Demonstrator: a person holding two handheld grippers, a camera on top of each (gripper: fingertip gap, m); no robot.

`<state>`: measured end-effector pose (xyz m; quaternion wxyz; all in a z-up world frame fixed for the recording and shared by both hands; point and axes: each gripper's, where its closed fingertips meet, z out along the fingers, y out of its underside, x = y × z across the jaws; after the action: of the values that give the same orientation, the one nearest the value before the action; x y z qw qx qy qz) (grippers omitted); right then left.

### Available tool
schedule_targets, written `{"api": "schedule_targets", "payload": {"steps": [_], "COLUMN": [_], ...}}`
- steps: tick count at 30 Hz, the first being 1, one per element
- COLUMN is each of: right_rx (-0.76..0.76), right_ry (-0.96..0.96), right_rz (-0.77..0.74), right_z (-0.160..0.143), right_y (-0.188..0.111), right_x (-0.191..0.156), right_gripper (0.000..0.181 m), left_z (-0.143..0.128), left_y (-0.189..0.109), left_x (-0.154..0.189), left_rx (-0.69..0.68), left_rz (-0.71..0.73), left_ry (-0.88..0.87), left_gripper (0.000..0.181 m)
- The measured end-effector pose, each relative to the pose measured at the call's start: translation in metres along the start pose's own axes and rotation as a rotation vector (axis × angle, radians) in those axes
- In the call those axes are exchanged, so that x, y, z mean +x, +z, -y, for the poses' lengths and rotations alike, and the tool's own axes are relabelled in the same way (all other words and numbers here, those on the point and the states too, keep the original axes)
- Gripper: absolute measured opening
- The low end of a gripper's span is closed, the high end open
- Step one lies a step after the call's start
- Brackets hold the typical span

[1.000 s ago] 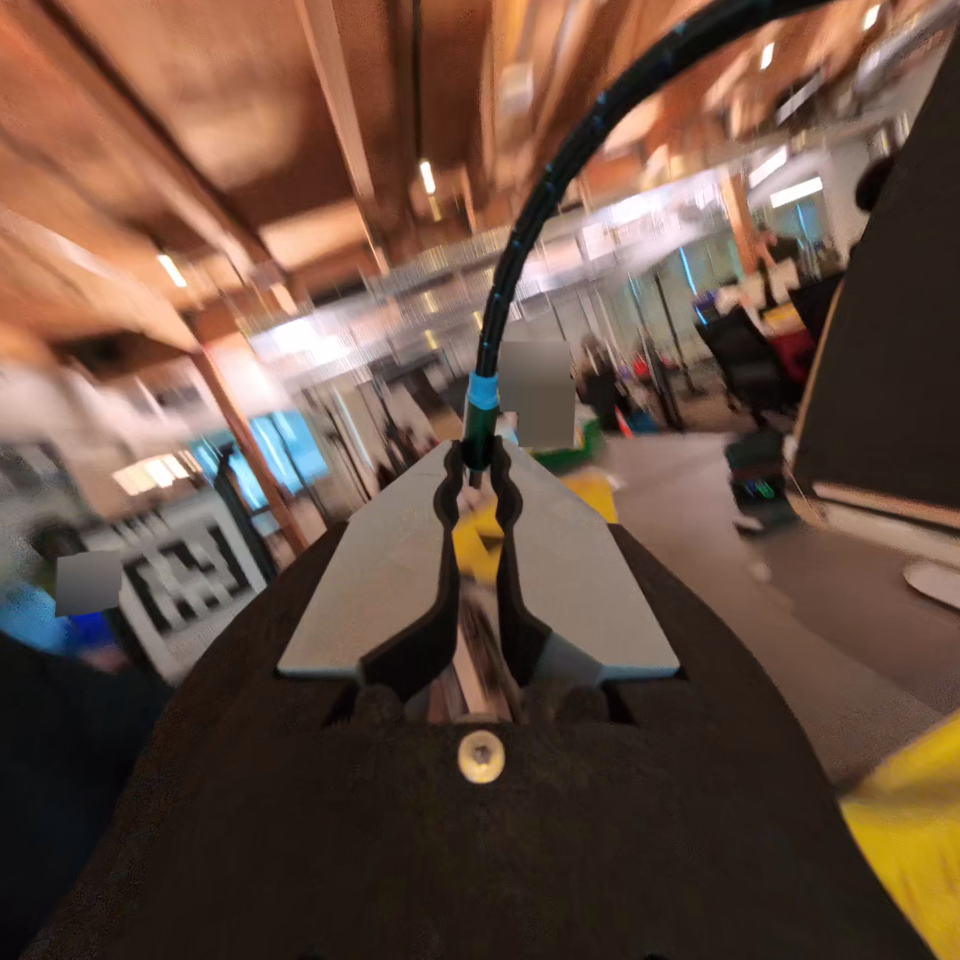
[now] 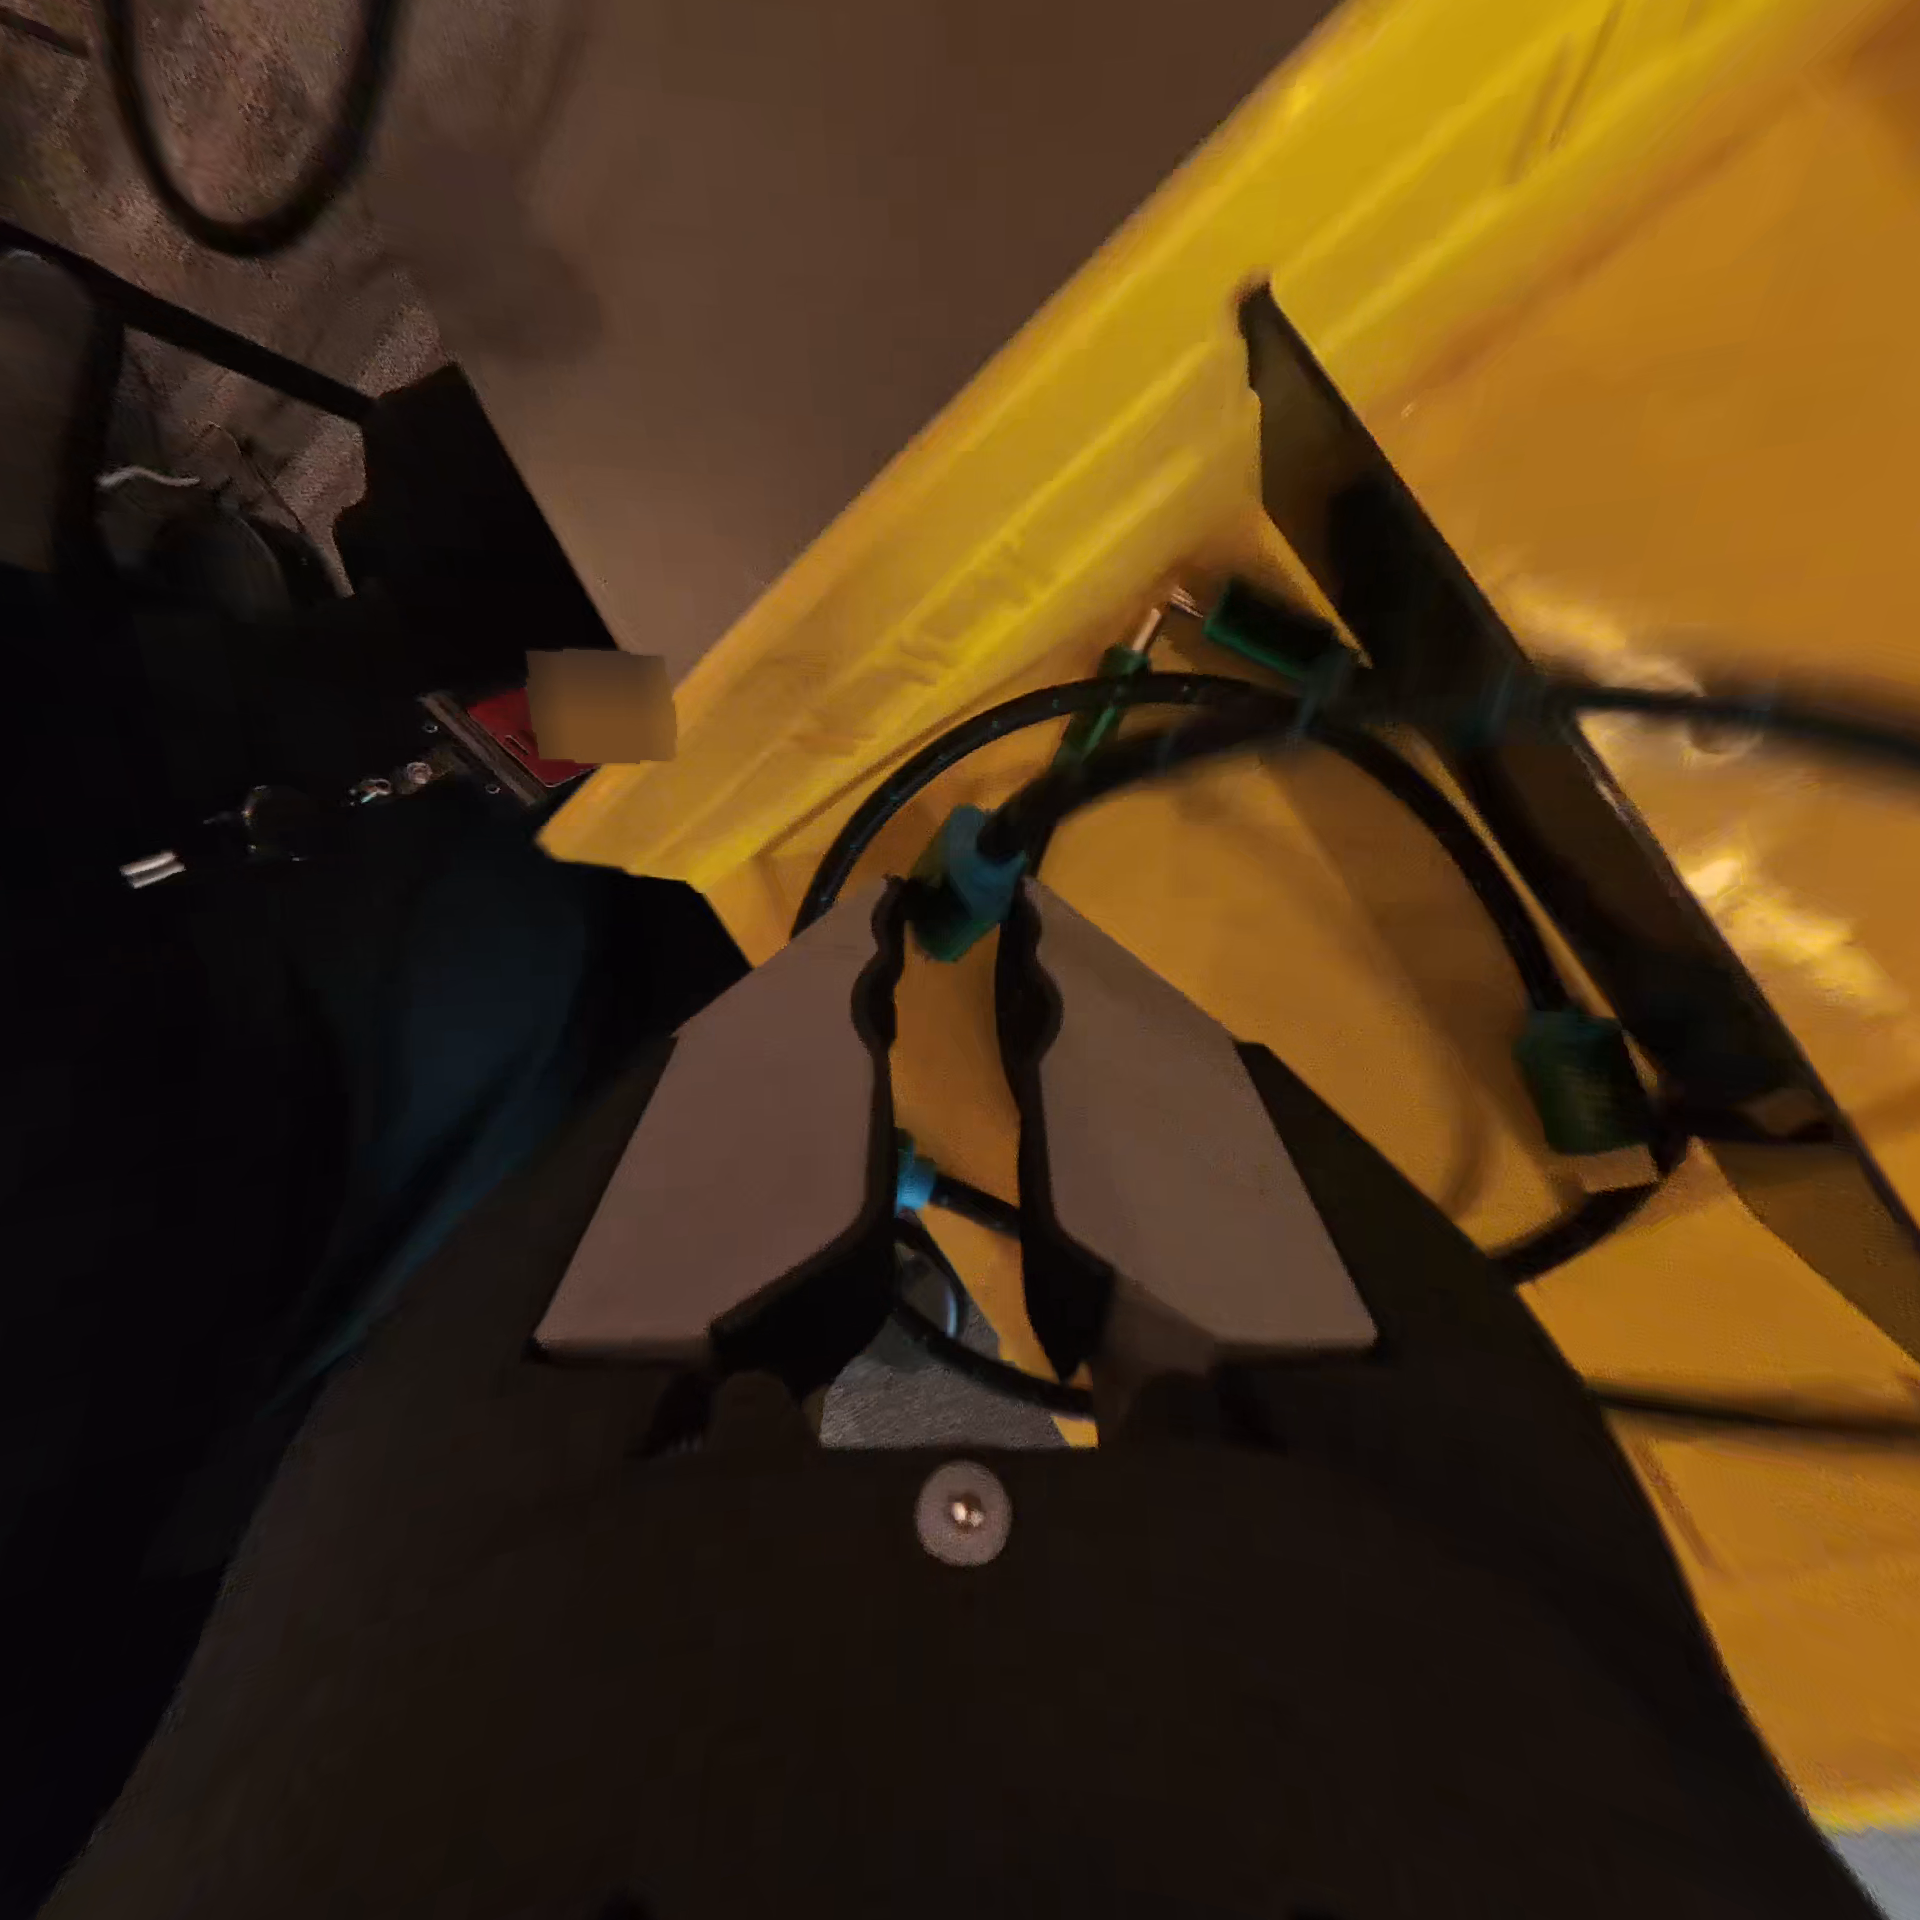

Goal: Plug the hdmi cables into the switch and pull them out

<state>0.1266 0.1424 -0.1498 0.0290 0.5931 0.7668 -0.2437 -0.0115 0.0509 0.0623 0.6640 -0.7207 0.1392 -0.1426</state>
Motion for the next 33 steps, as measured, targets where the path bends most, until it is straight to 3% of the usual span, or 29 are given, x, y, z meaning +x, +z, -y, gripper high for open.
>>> {"api": "schedule_targets", "payload": {"steps": [2,7,11,15,17,18,19,23,27,30,31,33], "right_rx": [0.004,0.169,0.404,0.619,0.596,0.583,0.561,0.585,0.619,0.629,0.635,0.635], "right_ry": [0.005,-0.047,-0.209,-0.394,-0.41,-0.414,-0.427,-0.494,-0.526,-0.541,-0.546,-0.557], "right_rz": [0.016,-0.054,-0.036,0.044,0.07,0.079,0.102,0.127,-0.019,-0.013,-0.009,0.003], "right_z": [0.003,0.037,0.095,0.158,0.173,0.178,0.18,0.183,0.179,0.171,0.17,0.17], "right_y": [0.0,-0.053,-0.093,-0.098,-0.082,-0.074,-0.064,-0.049,-0.052,-0.056,-0.057,-0.056], "right_x": [-0.002,-0.016,-0.064,-0.116,-0.122,-0.124,-0.126,-0.135,-0.126,-0.131,-0.133,-0.138], "right_gripper": [0.029,0.058,0.069,0.081,0.066,0.04,0.025,0.019,0.019,0.018,0.018,0.018], "left_z": [0.0,-0.002,-0.006,-0.015,-0.018,-0.019,-0.02,-0.026,-0.03,-0.076,-0.094,-0.129], "left_y": [-0.006,-0.019,-0.018,-0.013,-0.011,-0.011,-0.012,-0.026,-0.083,-0.153,-0.174,-0.2], "left_x": [-0.001,0.002,0.014,0.027,0.031,0.033,0.036,0.036,0.001,-0.062,-0.074,-0.071], "left_rx": [-0.023,-0.026,-0.024,-0.053,-0.059,-0.058,-0.057,-0.095,-0.226,-0.558,-0.656,-0.782], "left_rz": [-0.018,-0.062,-0.138,-0.2,-0.204,-0.211,-0.218,-0.195,-0.014,0.321,0.377,0.349], "left_ry": [-0.011,-0.031,-0.058,-0.072,-0.069,-0.074,-0.082,-0.102,-0.032,0.135,0.132,0.008], "left_gripper": [0.017,0.018,0.017,0.018,0.018,0.017,0.018,0.02,0.022,0.038,0.042,0.046]}}
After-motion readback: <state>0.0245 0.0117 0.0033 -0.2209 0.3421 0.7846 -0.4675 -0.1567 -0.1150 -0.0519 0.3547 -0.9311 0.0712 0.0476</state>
